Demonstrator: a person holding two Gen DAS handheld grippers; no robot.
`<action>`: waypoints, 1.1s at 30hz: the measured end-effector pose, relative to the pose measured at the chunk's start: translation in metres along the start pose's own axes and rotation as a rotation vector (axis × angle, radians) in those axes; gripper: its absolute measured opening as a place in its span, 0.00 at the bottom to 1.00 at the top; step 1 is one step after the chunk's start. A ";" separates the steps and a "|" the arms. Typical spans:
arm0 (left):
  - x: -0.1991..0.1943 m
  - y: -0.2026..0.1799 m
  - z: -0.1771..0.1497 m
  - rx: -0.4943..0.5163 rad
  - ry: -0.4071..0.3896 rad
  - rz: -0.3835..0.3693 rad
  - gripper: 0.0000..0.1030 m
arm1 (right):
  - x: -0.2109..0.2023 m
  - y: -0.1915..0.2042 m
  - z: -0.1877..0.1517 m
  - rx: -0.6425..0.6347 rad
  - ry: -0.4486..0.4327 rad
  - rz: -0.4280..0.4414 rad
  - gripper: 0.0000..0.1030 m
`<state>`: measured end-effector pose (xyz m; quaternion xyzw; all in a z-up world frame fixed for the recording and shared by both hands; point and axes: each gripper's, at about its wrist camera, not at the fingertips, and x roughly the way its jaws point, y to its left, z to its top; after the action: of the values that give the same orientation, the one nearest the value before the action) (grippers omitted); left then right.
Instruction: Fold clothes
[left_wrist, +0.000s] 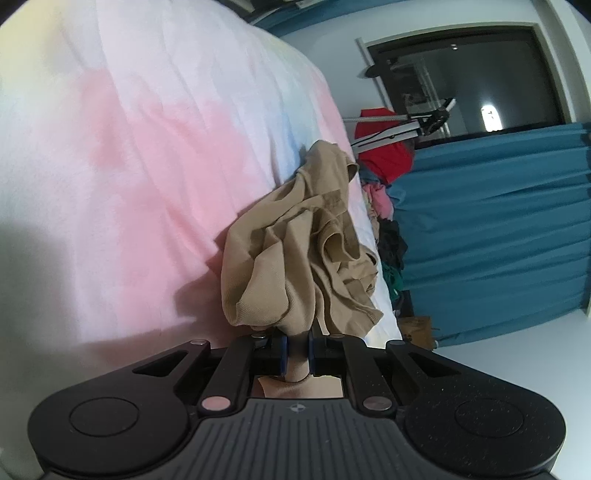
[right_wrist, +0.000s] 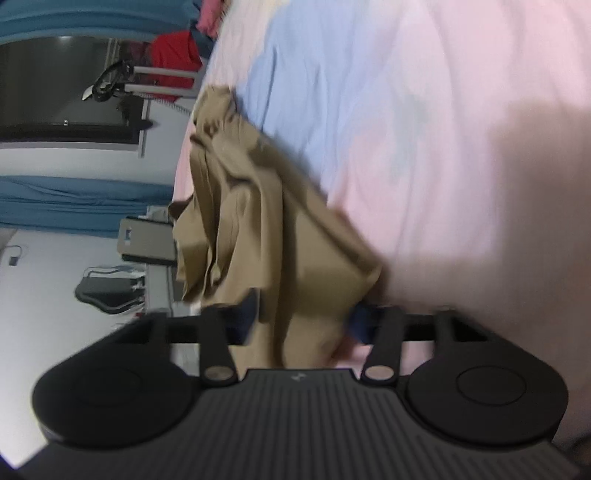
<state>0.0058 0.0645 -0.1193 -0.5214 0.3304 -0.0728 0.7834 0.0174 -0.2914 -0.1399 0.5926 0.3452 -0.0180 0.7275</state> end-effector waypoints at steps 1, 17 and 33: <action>0.002 -0.003 0.001 0.019 -0.009 0.000 0.10 | 0.001 0.002 0.002 -0.015 -0.012 -0.007 0.17; -0.059 -0.065 -0.020 0.237 -0.176 -0.252 0.09 | -0.066 0.078 0.005 -0.237 -0.193 0.261 0.10; -0.198 -0.075 -0.106 0.230 -0.117 -0.169 0.09 | -0.188 0.033 -0.047 -0.245 -0.099 0.248 0.10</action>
<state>-0.1927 0.0407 0.0077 -0.4576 0.2287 -0.1456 0.8468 -0.1339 -0.3121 -0.0157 0.5358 0.2329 0.0847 0.8072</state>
